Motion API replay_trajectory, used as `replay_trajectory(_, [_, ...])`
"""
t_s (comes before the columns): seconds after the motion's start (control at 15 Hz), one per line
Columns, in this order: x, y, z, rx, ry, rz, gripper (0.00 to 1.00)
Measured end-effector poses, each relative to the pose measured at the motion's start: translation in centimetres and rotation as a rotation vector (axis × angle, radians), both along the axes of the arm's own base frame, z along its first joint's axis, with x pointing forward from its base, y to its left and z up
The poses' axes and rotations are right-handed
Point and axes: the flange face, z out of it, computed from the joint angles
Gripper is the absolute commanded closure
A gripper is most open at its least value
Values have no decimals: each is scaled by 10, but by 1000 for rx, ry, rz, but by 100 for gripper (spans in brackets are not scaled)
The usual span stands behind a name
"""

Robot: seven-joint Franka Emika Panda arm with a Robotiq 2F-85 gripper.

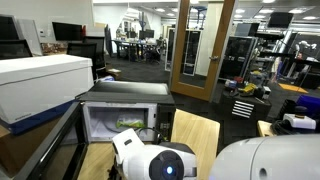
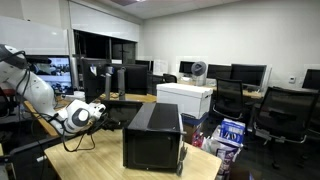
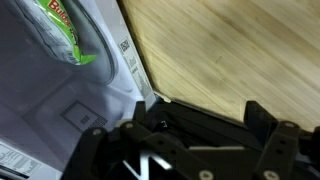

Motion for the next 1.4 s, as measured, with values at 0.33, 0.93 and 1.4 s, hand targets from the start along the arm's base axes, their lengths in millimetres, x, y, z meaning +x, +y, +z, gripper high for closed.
replay_trajectory(0.33, [14, 3, -11, -52, 149, -27, 0])
replay_trajectory(0.93, [70, 3, -3, -76, 501, -25, 0])
replay_trajectory(1.4, [71, 12, -4, -120, 478, -61, 0])
